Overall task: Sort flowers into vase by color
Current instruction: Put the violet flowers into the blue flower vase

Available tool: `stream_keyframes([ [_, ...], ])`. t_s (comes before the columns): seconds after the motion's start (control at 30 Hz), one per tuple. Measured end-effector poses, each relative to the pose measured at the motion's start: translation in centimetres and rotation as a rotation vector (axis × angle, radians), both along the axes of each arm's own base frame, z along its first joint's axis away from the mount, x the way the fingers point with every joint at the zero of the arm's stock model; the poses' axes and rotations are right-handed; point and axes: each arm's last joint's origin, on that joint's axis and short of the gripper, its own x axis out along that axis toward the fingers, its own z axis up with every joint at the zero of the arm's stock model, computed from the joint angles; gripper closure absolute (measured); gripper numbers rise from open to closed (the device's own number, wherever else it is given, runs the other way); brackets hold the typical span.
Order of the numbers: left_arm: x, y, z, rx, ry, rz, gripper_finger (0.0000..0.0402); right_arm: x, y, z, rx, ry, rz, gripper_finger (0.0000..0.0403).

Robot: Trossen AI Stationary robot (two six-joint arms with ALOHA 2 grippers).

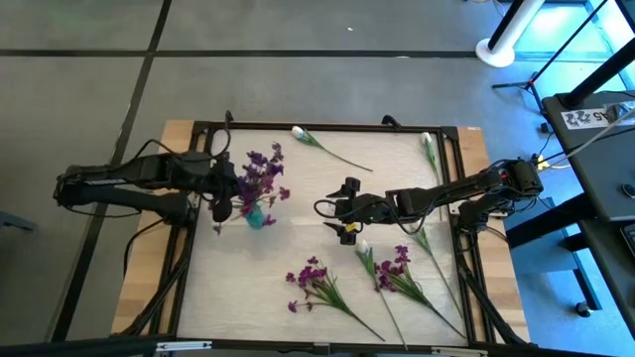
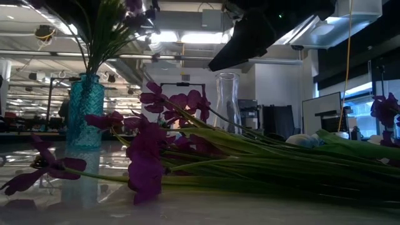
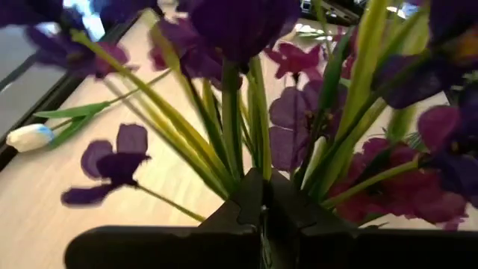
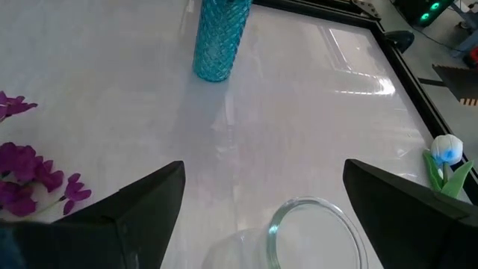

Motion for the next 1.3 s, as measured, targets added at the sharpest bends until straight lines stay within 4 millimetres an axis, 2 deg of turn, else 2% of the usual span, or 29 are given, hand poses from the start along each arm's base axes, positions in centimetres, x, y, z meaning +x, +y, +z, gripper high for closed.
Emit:
stream_keyframes([
  [0.13,-0.6,0.0,0.4,0.003,-0.036,0.020,0.0384,0.0,0.0,0.0,0.000,0.000,0.000,0.0040],
  [0.3,-1.1,0.0,1.8,-0.015,-0.083,0.037,0.0339,0.0,0.0,0.0,0.015,-0.004,-0.010,0.0040],
  [0.53,-1.6,-0.1,0.4,-0.088,0.073,0.085,0.0290,0.0,0.1,0.0,0.021,-0.005,-0.012,0.0040],
  [0.7,-1.6,-0.3,0.5,-0.099,0.068,0.067,0.0285,0.0,0.1,0.0,0.021,-0.005,-0.012,0.0040],
  [1.0,-1.5,-1.2,0.5,-0.138,0.072,-0.016,0.0300,0.0,0.1,0.0,0.021,-0.005,-0.012,0.0040],
  [1.3,-1.7,-1.0,0.3,-0.080,0.084,0.081,0.0301,0.0,0.0,0.0,0.021,-0.003,-0.012,0.0040],
])
